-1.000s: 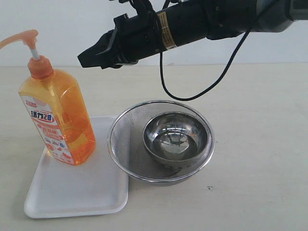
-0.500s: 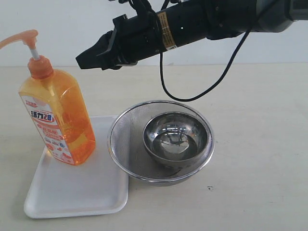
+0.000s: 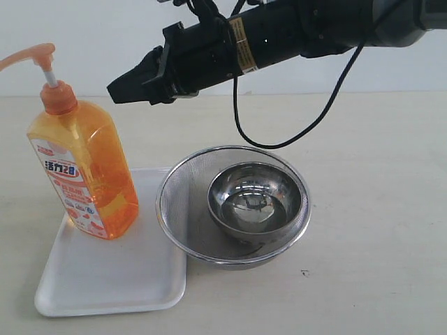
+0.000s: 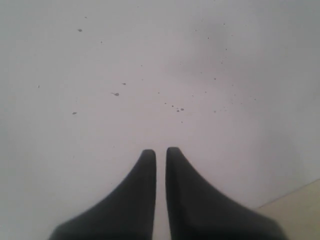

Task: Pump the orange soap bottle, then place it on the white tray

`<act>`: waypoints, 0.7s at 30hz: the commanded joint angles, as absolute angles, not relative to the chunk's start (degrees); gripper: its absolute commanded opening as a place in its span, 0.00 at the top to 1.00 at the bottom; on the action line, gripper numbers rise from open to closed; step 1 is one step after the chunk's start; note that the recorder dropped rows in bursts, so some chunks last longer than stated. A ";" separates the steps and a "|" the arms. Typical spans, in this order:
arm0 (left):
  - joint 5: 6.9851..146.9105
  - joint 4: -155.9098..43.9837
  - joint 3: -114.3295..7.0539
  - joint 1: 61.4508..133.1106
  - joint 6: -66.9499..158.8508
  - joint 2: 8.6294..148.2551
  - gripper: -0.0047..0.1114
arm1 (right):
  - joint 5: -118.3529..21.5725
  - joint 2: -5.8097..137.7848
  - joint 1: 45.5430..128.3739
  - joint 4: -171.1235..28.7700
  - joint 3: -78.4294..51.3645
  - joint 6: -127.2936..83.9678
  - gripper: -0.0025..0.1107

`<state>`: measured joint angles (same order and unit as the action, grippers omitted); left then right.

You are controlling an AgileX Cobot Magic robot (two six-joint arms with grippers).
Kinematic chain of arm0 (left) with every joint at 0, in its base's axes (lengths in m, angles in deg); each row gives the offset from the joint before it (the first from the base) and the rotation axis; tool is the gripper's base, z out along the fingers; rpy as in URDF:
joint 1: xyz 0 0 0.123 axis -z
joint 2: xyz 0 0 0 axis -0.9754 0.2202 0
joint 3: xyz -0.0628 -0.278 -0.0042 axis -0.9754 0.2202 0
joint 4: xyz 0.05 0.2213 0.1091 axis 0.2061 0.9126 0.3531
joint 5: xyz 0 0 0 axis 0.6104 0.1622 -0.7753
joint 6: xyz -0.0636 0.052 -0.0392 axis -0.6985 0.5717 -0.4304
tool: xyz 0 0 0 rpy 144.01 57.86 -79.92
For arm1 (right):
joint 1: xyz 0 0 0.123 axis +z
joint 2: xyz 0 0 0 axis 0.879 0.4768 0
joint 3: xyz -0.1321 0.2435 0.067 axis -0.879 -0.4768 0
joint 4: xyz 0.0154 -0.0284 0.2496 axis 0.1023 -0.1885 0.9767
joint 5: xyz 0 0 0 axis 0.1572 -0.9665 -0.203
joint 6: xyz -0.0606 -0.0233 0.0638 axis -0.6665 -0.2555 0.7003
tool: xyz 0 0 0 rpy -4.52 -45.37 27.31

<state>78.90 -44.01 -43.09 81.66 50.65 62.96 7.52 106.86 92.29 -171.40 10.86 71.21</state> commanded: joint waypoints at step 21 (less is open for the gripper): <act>100.53 -38.77 -6.46 74.25 24.71 55.07 0.92 | -2.91 109.41 89.46 -171.12 11.26 62.01 0.98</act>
